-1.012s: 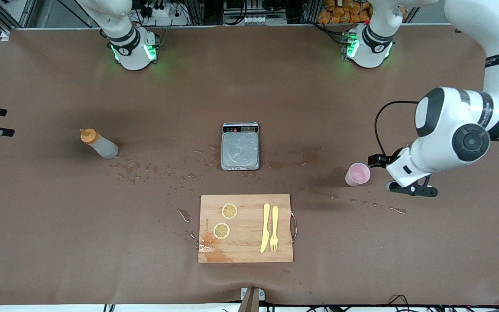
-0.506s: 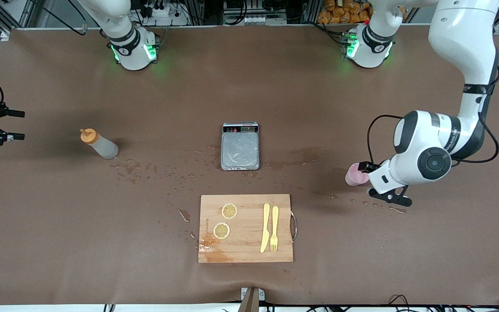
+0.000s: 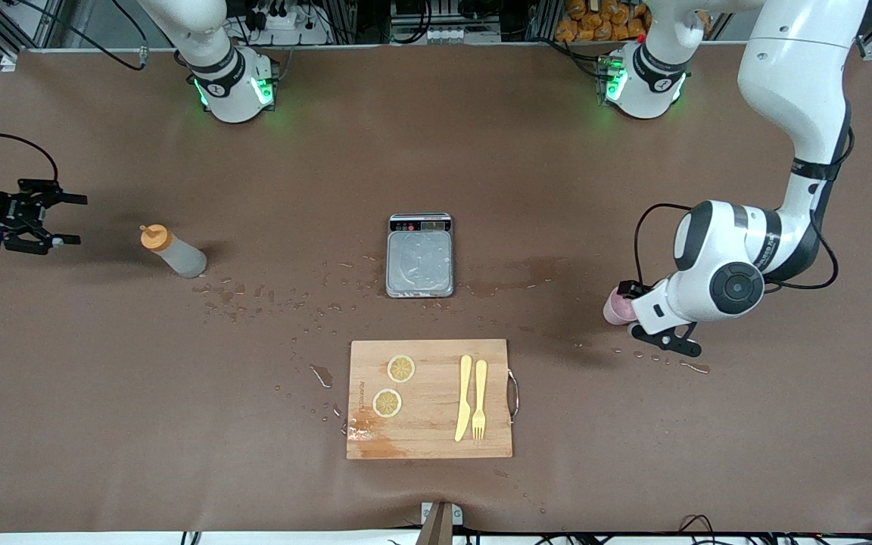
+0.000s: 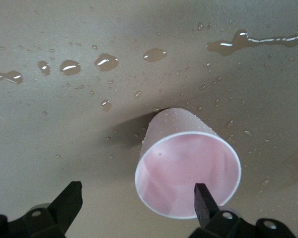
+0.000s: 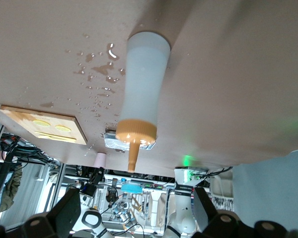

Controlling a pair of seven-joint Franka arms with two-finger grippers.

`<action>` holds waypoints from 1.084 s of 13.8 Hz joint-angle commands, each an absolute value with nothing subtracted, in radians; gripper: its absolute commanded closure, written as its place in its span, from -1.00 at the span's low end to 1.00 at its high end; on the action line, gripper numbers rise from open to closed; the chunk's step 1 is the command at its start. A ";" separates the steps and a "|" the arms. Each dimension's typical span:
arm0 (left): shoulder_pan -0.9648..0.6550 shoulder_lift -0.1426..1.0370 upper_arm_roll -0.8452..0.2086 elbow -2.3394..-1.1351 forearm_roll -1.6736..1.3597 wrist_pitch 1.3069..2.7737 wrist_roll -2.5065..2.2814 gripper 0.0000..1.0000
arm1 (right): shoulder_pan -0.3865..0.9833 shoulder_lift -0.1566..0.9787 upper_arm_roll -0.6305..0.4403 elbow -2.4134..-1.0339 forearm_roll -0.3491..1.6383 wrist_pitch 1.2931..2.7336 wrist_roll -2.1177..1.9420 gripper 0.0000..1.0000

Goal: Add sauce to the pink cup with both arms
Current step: 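Lift the pink cup while the right gripper grasps the sauce bottle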

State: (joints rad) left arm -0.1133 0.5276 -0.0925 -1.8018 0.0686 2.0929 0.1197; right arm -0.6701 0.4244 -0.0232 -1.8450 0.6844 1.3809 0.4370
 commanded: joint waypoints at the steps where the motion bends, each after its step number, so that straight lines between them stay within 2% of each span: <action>1: -0.112 0.551 -0.094 -1.801 0.081 2.111 0.138 0.27 | -0.680 0.521 -0.006 -1.864 0.712 1.429 0.443 -1.00; 2: -0.118 0.558 -0.094 -1.801 0.080 2.111 0.138 0.96 | -0.683 0.553 -0.006 -1.884 0.718 1.471 0.428 -1.00; 4: -0.118 0.561 -0.094 -1.799 0.080 2.111 0.138 1.00 | -0.663 0.601 -0.006 -1.910 0.767 1.538 0.405 -1.00; 10: -0.115 0.549 -0.095 -1.798 0.078 2.111 0.130 1.00 | -0.643 0.689 -0.006 -1.914 0.844 1.542 0.411 -1.00; 12: -0.114 0.510 -0.100 -1.796 0.077 2.105 0.118 1.00 | -0.618 0.689 -0.006 -1.922 0.864 1.540 0.413 -1.00; 15: -0.114 0.443 -0.162 -1.795 0.058 2.089 0.020 1.00 | -0.592 0.689 -0.006 -1.937 0.867 1.574 0.407 -1.00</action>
State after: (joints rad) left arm -0.1127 0.5165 -0.1196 -1.7768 0.0672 2.1111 0.0859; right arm -0.6124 0.6925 -0.0025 -1.9180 0.8415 1.5495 0.4070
